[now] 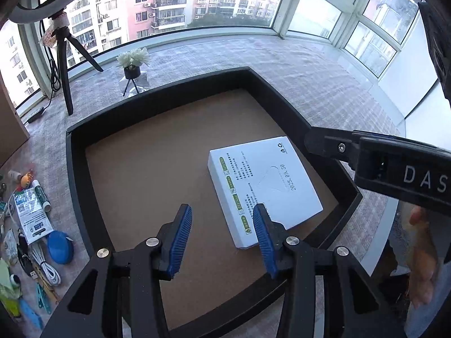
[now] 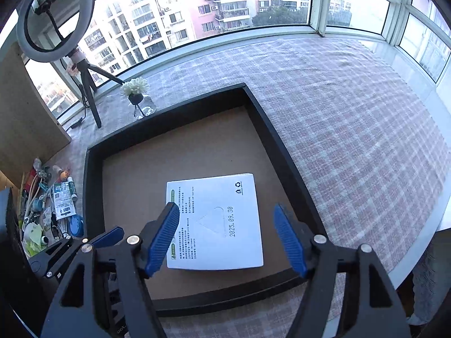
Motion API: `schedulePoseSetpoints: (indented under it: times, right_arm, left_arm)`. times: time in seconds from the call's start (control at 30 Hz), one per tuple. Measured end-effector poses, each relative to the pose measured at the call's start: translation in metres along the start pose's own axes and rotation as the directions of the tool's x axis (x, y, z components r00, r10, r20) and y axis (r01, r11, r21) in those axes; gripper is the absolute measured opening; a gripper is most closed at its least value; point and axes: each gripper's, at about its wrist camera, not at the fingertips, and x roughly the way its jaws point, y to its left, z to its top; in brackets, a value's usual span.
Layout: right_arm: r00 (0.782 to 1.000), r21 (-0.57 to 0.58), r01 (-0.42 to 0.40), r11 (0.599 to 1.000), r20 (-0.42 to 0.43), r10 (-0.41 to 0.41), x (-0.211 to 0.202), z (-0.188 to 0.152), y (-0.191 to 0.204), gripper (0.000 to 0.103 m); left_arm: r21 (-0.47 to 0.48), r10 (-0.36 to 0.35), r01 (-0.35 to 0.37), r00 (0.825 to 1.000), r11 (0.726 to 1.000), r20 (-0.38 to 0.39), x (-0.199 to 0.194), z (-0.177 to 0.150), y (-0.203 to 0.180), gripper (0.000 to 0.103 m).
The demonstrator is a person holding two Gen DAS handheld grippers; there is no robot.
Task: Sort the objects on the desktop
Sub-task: 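Carry the white box into the black tray and release it, then return the right tool to the pile toward the white round device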
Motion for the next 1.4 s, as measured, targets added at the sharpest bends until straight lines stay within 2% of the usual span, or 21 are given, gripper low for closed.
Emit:
schedulePoseSetpoints:
  times: [0.1,0.23,0.43,0.5,0.7,0.87,0.97,1.1,1.27,1.33,1.4]
  right_arm:
    - [1.000,-0.054,-0.019,0.998,-0.001,0.019,-0.001,-0.003,0.020,0.070]
    - [0.998,-0.181,-0.049,0.982,0.034,0.056,-0.007,-0.014,0.060,0.070]
    - [0.992,-0.325,-0.111,0.939,0.015,0.122,-0.006,-0.025,0.135,0.070]
    - [0.989,-0.351,-0.137,0.926,-0.006,0.144,-0.001,-0.027,0.160,0.070]
    - [0.963,-0.392,-0.270,0.879,-0.095,0.254,0.012,-0.036,0.237,0.069]
    - [0.932,-0.416,-0.361,0.834,-0.177,0.316,0.022,-0.047,0.296,0.066]
    - [0.907,-0.405,-0.417,0.814,-0.236,0.348,0.030,-0.049,0.322,0.062]
    - [0.903,-0.433,-0.426,0.795,-0.258,0.343,0.034,-0.051,0.352,0.061]
    - [0.885,-0.424,-0.460,0.780,-0.295,0.361,0.043,-0.043,0.380,0.061]
    - [0.873,-0.420,-0.481,0.770,-0.313,0.374,0.047,-0.040,0.394,0.056]
    - [0.850,-0.405,-0.517,0.755,-0.347,0.396,0.052,-0.040,0.410,0.052]
  left_arm:
    - [-0.042,0.011,-0.010,1.000,0.999,0.011,-0.012,-0.006,0.024,0.043]
    - [-0.109,0.046,-0.044,0.999,0.993,0.015,-0.028,-0.021,0.066,0.043]
    - [-0.229,0.146,-0.143,0.989,0.963,-0.001,-0.058,-0.051,0.150,0.043]
    - [-0.277,0.174,-0.169,0.985,0.946,-0.007,-0.070,-0.061,0.181,0.043]
    - [-0.405,0.249,-0.237,0.968,0.883,-0.025,-0.108,-0.097,0.269,0.043]
    - [-0.520,0.298,-0.285,0.953,0.805,-0.061,-0.134,-0.127,0.342,0.043]
    - [-0.567,0.309,-0.296,0.948,0.768,-0.077,-0.142,-0.141,0.374,0.043]
    - [-0.621,0.295,-0.288,0.951,0.729,-0.094,-0.147,-0.155,0.407,0.043]
    - [-0.695,0.235,-0.242,0.966,0.677,-0.107,-0.140,-0.162,0.439,0.043]
    - [-0.706,0.230,-0.239,0.967,0.666,-0.111,-0.136,-0.163,0.446,0.043]
    - [-0.721,0.212,-0.216,0.972,0.658,-0.098,-0.134,-0.165,0.451,0.043]
